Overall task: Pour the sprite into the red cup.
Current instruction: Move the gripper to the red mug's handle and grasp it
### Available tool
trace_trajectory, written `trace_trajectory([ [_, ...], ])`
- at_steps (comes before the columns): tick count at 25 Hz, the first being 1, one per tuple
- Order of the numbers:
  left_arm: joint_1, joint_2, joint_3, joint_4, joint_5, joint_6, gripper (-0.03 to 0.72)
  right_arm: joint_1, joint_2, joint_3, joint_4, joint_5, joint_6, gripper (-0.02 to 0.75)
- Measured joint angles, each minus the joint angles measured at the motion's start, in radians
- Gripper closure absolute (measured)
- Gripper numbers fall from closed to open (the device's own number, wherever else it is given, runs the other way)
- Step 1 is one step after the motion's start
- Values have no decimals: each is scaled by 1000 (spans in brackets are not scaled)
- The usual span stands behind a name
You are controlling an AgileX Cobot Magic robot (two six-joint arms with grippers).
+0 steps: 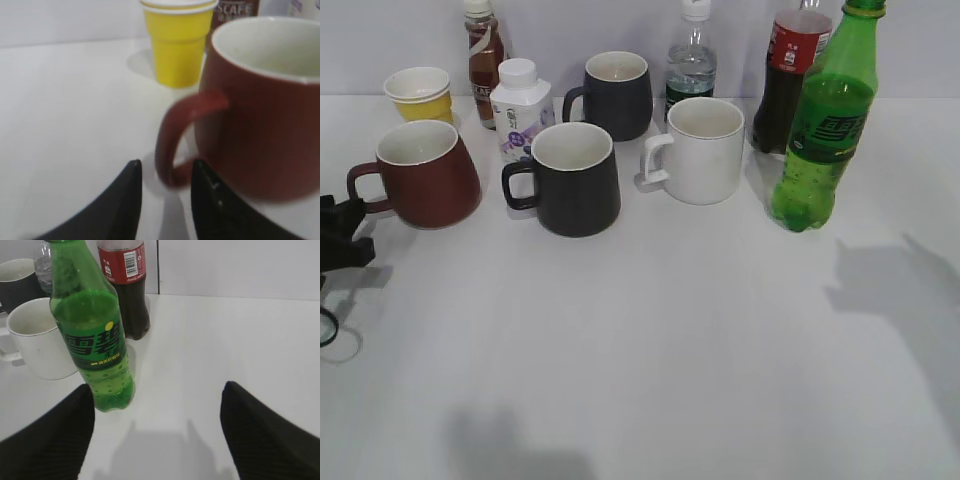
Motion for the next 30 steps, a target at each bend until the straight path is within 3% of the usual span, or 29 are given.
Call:
trace_trajectory([
  [15, 0, 185, -292, 1, 84, -3, 422, 0, 6, 0, 0, -7, 0, 152],
  [18, 0, 222, -330, 12, 58, -3, 462, 0, 30, 0, 0, -7, 0, 151],
  [22, 0, 242, -347, 45, 27, -1, 608, 3, 66, 0, 0, -7, 0, 153],
  [30, 0, 174, -289, 90, 60, 4, 610, 77, 145, 0, -36, -61, -9, 197],
])
